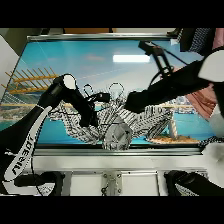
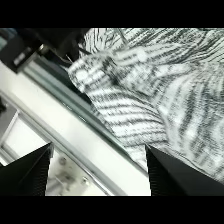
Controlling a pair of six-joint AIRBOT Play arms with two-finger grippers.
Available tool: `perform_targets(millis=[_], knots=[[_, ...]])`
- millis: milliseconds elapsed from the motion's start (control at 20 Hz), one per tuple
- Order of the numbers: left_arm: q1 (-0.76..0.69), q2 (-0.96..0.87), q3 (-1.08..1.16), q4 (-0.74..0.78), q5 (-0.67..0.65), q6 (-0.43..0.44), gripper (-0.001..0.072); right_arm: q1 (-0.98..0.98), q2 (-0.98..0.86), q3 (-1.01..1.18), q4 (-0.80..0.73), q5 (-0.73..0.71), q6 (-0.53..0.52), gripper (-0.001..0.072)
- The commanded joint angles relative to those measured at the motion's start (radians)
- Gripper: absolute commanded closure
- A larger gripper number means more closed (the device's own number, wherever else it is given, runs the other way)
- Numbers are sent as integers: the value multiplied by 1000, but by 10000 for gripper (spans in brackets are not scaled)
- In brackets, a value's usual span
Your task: Fold the clothes and pants, and hang the long-sleeved shirts on hangers.
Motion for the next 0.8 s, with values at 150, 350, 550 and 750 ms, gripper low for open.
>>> perform_targets(millis=[150,350,550,750], knots=[[-1,0,1,0,0,0,698,-324,51,-33,202,76,-558,77],[-1,0,1,0,3,0,698,-692,101,-277,573,87,-834,76],[0,0,1,1,2,0,698,-935,111,-573,676,115,-1205,77],[-1,0,1,1,0,0,698,-949,42,-731,698,141,-1280,76]])
